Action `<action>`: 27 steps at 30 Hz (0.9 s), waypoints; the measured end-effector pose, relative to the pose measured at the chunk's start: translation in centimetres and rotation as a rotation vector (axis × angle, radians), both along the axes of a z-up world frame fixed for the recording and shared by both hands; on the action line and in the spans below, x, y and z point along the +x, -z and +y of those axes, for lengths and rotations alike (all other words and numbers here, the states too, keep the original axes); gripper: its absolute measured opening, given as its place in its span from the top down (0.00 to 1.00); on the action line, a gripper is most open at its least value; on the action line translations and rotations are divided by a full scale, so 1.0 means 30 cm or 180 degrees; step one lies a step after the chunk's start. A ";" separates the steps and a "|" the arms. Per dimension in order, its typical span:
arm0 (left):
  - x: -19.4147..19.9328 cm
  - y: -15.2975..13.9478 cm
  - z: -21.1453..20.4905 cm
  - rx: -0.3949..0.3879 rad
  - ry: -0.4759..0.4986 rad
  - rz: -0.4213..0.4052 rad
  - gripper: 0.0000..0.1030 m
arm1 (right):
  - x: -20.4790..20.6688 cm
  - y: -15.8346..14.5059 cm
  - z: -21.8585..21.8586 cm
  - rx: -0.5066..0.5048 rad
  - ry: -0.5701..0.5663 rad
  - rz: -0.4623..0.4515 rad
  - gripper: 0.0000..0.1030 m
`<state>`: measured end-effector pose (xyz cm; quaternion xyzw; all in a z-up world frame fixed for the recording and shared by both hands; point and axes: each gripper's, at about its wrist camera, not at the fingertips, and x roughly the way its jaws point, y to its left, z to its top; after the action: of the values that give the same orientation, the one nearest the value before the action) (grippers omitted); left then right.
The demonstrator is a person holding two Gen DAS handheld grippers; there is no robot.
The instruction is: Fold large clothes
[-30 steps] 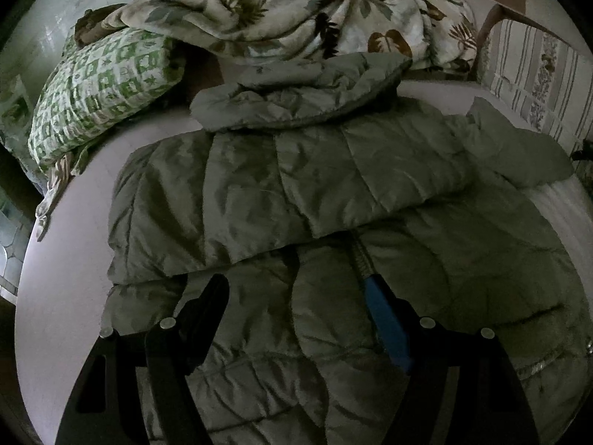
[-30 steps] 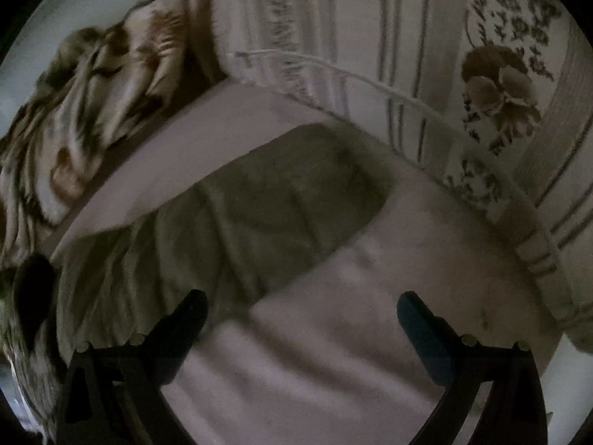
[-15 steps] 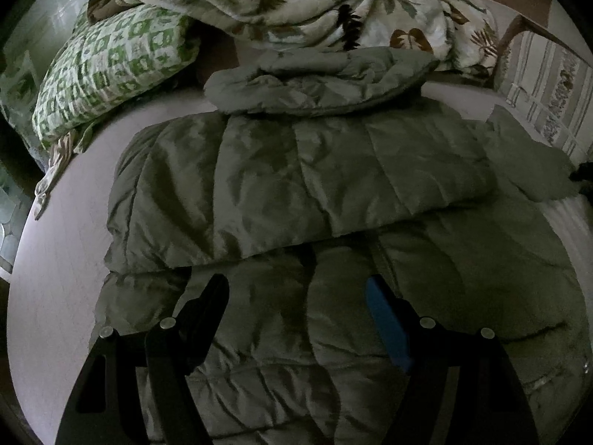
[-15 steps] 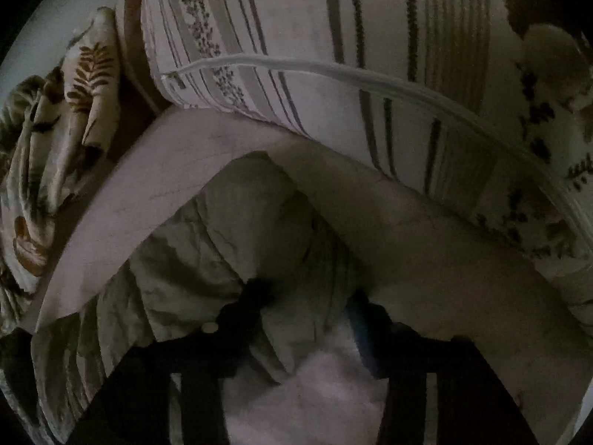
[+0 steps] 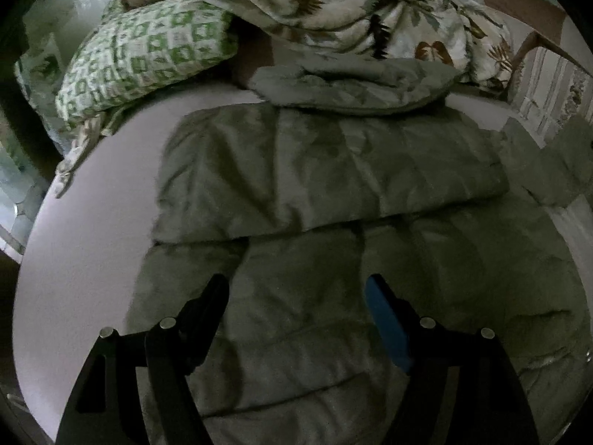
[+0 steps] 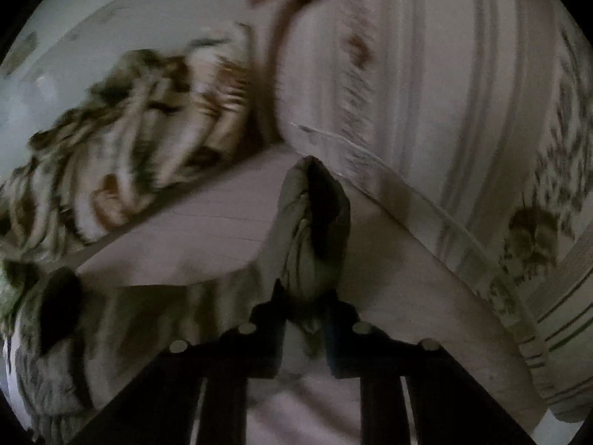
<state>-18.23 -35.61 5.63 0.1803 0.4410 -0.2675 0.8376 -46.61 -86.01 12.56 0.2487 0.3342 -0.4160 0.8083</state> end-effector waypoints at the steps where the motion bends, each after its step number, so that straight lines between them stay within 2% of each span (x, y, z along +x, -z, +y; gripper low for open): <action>1: 0.003 -0.007 0.014 -0.0009 -0.0022 -0.0009 0.26 | 0.021 -0.020 0.029 -0.0015 -0.0076 -0.0007 0.83; 8: 0.027 -0.043 0.155 -0.0073 -0.0221 -0.0087 0.26 | 0.293 -0.166 0.404 -0.0224 -0.0981 0.0026 0.84; 17: 0.054 -0.027 0.290 -0.0194 -0.0386 -0.0065 0.26 | 0.657 -0.207 0.968 -0.0302 -0.2172 -0.0043 0.84; 22: 0.082 -0.003 0.358 -0.0267 -0.0496 0.0006 0.26 | 0.851 -0.152 1.265 -0.0153 -0.2734 -0.0119 0.85; 26: 0.106 0.013 0.417 -0.0338 -0.0616 0.0080 0.26 | 1.008 -0.016 1.439 0.0074 -0.3001 0.0009 0.84; 27: 0.109 0.015 0.424 -0.0346 -0.0631 0.0088 0.26 | 1.050 0.050 1.478 0.0220 -0.3067 0.0116 0.83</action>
<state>-14.98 -22.88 5.18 0.0864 0.4530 -0.2093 0.8623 -15.12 -41.66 11.06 0.0850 0.4391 0.0129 0.8943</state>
